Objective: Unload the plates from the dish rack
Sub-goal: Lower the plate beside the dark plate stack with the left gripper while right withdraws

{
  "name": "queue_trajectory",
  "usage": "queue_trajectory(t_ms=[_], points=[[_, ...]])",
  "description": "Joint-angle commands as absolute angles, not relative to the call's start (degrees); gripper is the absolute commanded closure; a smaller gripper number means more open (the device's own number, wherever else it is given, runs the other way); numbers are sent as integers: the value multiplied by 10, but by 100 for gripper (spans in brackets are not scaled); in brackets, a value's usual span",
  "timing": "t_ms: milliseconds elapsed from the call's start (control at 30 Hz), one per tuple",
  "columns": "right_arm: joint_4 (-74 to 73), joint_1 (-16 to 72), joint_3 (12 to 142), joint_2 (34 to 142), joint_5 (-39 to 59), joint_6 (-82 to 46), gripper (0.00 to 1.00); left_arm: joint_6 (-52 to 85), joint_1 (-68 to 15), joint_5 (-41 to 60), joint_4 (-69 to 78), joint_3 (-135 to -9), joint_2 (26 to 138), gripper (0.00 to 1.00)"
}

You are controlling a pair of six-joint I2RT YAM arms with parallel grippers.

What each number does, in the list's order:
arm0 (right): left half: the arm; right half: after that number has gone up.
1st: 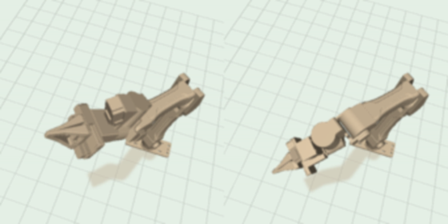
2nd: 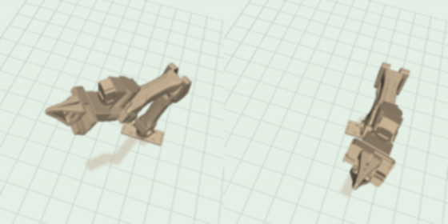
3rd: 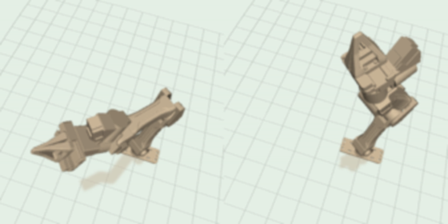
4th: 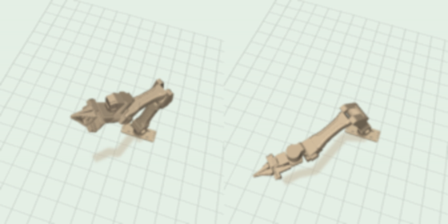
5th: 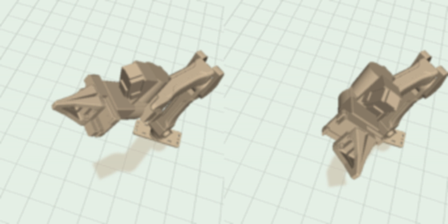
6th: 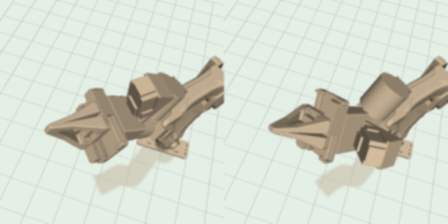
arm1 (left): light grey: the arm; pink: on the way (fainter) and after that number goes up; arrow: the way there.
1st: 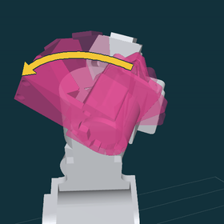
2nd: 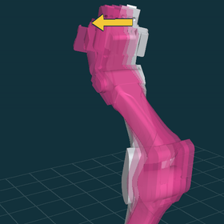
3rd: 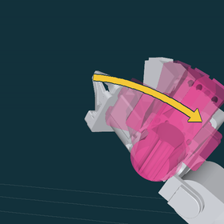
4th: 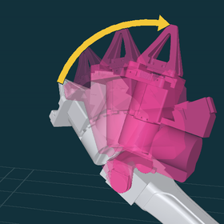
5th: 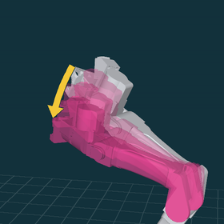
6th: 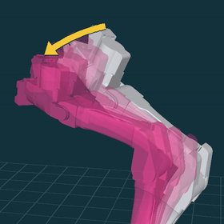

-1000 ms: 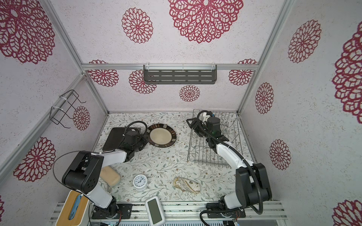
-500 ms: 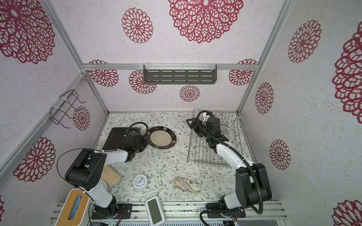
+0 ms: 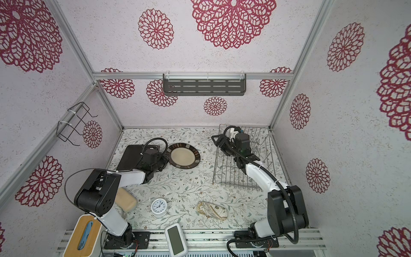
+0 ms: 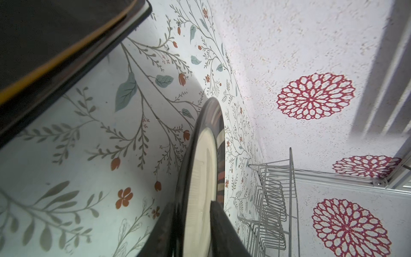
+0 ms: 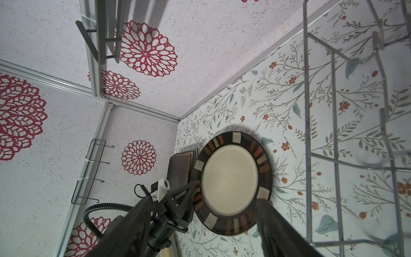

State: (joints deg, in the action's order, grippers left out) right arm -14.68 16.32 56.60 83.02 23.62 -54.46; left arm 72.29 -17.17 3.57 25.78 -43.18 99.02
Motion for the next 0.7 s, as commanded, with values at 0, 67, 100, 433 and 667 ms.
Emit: queue_trajectory(t_ms=[0,67,100,433,667], points=[[-154,165,575,808,228,-529,24,728,-170,49,287,-454,997,67],[-153,165,575,807,228,-529,24,728,-170,50,286,-455,998,65],[-152,165,575,807,228,-528,24,727,-170,51,284,-457,999,62],[-157,164,577,809,226,-531,23,708,-170,49,249,-465,997,47],[-154,164,577,809,227,-528,23,703,-171,39,235,-463,1002,42]])
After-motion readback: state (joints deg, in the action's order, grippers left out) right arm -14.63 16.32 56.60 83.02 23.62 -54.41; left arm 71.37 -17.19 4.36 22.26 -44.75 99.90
